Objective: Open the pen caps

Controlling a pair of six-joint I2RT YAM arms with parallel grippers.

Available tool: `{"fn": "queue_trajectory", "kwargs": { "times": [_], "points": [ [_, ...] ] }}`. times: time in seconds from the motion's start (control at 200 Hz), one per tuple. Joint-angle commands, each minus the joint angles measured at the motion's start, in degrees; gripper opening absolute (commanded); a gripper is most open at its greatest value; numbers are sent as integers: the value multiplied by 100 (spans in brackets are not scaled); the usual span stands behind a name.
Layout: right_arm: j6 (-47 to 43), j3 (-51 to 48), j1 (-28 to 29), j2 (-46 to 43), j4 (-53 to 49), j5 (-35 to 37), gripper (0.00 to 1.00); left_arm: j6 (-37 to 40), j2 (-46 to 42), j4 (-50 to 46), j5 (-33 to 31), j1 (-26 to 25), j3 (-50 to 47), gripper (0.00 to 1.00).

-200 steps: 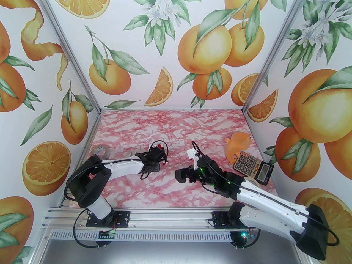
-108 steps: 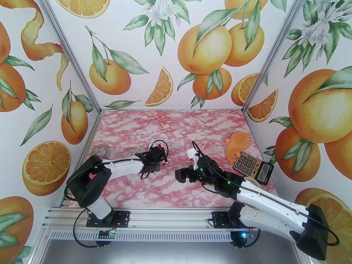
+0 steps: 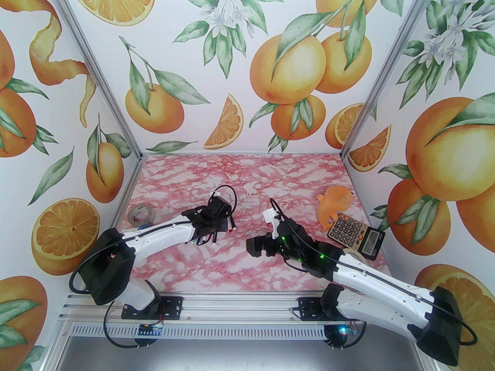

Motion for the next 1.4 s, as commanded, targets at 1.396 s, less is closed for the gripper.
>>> {"fn": "queue_trajectory", "kwargs": {
  "times": [1.396],
  "points": [
    [23, 30, 49, -137, -116, 292, 100, -55, 1774, 279, 252, 245, 839, 32]
  ]
}}
